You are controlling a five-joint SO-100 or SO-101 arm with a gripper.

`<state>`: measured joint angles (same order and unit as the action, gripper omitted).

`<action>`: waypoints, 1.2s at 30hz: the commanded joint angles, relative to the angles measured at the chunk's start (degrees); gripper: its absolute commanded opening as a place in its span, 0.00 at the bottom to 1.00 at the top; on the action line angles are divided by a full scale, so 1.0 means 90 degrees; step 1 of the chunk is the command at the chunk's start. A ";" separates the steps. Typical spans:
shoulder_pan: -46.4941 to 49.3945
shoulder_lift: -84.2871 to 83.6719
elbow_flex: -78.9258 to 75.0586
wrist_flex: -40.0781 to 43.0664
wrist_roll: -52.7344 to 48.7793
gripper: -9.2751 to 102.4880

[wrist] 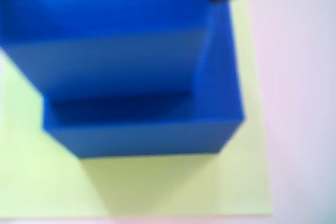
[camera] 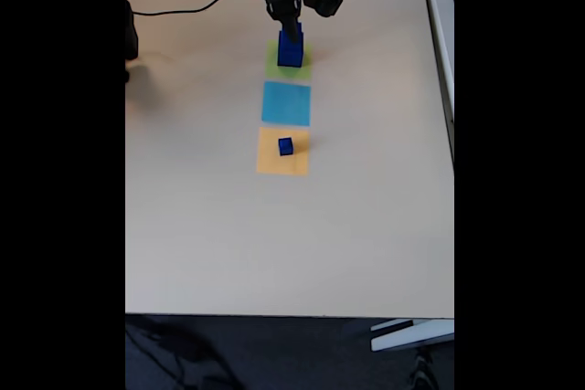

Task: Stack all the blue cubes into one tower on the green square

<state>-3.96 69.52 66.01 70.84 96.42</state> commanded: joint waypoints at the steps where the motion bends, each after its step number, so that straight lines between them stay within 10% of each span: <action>1: 0.0039 0.0322 -0.0381 -0.0117 -0.0059 0.23; 36: -0.0146 0.0176 -0.0449 -0.0176 0.0078 0.21</action>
<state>-4.75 69.52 66.01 70.49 96.59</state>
